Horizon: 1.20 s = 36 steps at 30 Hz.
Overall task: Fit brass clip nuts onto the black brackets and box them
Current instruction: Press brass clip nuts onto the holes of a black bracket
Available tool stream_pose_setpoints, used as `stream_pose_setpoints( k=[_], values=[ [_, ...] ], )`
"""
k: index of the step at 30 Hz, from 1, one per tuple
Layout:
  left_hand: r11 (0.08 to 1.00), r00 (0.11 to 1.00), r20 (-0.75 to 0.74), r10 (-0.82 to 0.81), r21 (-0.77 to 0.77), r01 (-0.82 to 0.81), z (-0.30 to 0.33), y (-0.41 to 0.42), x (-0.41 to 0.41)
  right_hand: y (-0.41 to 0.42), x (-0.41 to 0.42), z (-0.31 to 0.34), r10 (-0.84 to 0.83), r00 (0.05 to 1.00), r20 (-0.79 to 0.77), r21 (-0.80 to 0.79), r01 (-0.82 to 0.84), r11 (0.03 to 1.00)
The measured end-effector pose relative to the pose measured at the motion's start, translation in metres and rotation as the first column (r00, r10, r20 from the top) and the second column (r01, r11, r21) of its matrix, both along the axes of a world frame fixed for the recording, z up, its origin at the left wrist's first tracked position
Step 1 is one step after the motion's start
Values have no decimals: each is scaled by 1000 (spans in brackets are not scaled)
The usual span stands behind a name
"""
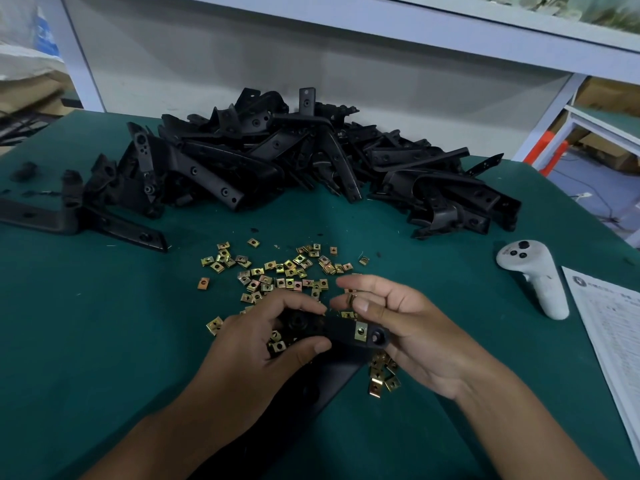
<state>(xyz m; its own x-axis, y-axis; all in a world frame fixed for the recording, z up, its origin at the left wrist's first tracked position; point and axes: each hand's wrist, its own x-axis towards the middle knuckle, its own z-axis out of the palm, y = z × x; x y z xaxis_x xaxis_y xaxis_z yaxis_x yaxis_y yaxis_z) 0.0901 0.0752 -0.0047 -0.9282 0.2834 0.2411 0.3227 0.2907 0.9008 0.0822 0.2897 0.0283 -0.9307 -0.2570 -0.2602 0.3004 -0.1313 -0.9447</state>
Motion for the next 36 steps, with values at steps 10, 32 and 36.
stream_pose_setpoints(
  k=[10, 32, 36],
  values=[
    [1000, 1000, -2, 0, 26, 0, -2, 0, 0, -4, 2, 2, -47, 999, -28, -13, 46, 999],
    [998, 998, -21, -61, 29, 62, -4, 0, 0, -4, 5, 5, 43, 995, -85, 221, -23, 975],
    [998, 999, -2, -47, 33, 47, -3, 0, -1, -4, 6, 5, 63, 993, -96, 231, -40, 972]
  ],
)
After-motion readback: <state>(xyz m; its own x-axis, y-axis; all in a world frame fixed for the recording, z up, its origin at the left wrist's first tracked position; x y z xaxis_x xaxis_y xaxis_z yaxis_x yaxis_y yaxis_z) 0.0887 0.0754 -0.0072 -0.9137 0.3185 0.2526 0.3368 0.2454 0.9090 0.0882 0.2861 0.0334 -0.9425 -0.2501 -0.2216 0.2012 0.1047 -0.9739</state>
